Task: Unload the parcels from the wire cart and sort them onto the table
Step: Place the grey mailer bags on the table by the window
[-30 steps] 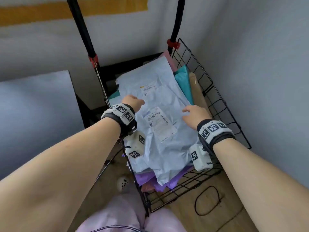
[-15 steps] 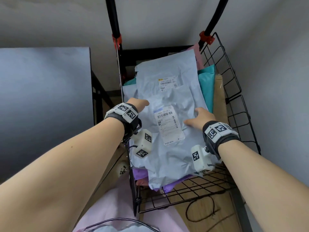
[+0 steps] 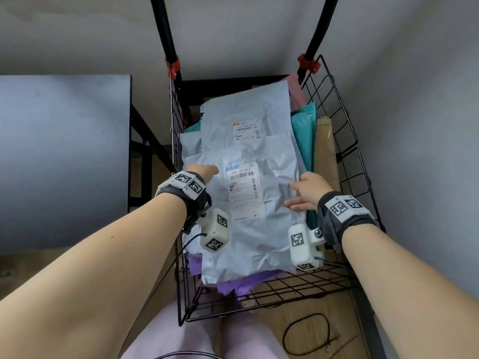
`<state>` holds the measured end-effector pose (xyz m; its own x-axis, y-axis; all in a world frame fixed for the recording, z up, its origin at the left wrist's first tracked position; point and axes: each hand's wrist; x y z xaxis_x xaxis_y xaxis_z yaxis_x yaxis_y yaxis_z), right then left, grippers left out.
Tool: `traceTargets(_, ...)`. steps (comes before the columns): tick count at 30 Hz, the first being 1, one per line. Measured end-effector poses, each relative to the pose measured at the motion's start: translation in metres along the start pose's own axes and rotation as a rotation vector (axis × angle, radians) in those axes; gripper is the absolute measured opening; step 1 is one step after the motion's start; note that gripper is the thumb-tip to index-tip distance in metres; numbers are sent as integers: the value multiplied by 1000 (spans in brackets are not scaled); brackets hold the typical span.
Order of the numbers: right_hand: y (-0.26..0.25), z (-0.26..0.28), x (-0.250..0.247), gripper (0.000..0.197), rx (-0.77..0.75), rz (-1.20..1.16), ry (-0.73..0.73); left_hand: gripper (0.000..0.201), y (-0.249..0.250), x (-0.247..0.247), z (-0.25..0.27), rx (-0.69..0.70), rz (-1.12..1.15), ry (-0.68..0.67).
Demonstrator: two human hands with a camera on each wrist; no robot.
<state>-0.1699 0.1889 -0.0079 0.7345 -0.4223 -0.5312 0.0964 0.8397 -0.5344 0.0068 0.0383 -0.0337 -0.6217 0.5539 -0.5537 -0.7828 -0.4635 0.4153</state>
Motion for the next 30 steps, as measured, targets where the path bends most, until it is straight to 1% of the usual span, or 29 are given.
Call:
traceTargets(1, -3, 1, -5, 9, -27, -64, 10, 56, 0, 0, 3, 0, 14, 3)
traceTargets(2, -6, 3, -11, 15, -65, -105, 10, 57, 1, 1, 6, -1, 39, 1)
traceTargets(4, -12, 6, -21, 32, -141, -122, -14, 64, 1, 3, 9, -9, 114, -16)
traceTargets(5, -16, 8, -26, 36, -171, -115, -31, 71, 0, 5, 10, -20, 151, -27)
traceTargets(6, -19, 11, -30, 34, -196, -120, -43, 77, -1, 6, 11, -24, 192, -38)
traceTargets(7, -22, 13, -33, 28, -218, -144, -44, 81, -2, 7, 12, -20, 231, -53)
traceTargets(9, -28, 17, -40, 14, -236, -227, 5, 82, -2, 7, 19, -25, 300, -83)
traceTargets(11, -32, 22, -47, 17, -215, -366, 68, 84, -3, 6, 30, -8, 369, -105)
traceTargets(12, -34, 24, -50, 19, -198, -446, 92, 89, -2, 5, 34, 3, 404, -125)
traceTargets(14, -37, 29, -58, 20, -171, -574, 122, 114, 1, 4, 31, 18, 434, -117)
traceTargets(15, -40, 32, -61, 19, -169, -614, 128, 118, 4, 2, 28, 38, 436, -74)
traceTargets(16, -43, 36, -65, 17, -174, -643, 130, 105, 10, -4, 31, 94, 439, -26)
traceTargets(18, -49, 47, -72, 13, -188, -664, 115, 45, 26, -22, 57, 256, 458, 108)
traceTargets(19, -51, 53, -75, 13, -192, -657, 93, 26, 33, -32, 69, 331, 482, 176)
traceTargets(20, -53, 59, -78, 19, -192, -635, 62, 24, 37, -41, 74, 393, 496, 245)
traceTargets(21, -53, 63, -79, 32, -184, -599, 26, 24, 41, -50, 77, 436, 496, 305)
traceTargets(23, -53, 71, -78, 53, -163, -513, -35, 26, 43, -67, 85, 506, 539, 380)
traceTargets(24, -53, 75, -75, 57, -160, -473, -69, 30, 41, -75, 89, 522, 559, 410)
traceTargets(25, -54, 78, -71, 58, -163, -439, -107, 32, 39, -83, 94, 535, 569, 443)
traceTargets(26, -54, 81, -66, 54, -178, -409, -143, 34, 35, -91, 99, 553, 579, 479)
traceTargets(27, -56, 85, -60, 45, -209, -381, -175, 35, 29, -99, 105, 557, 595, 516)
traceTargets(28, -59, 89, -53, 33, -248, -363, -197, 35, 22, -106, 109, 559, 621, 552)
traceTargets(30, -67, 97, -36, 11, -330, -346, -196, 36, 3, -122, 114, 545, 686, 604)
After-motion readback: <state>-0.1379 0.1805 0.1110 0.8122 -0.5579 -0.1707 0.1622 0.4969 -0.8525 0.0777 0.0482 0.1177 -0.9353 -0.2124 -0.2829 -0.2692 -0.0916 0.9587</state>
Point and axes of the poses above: each hand's wrist, its own z-axis away from the middle knuckle, its own x-axis out of the palm, y = z × x, and after that the axes turned 11 degrees about y, right-handed
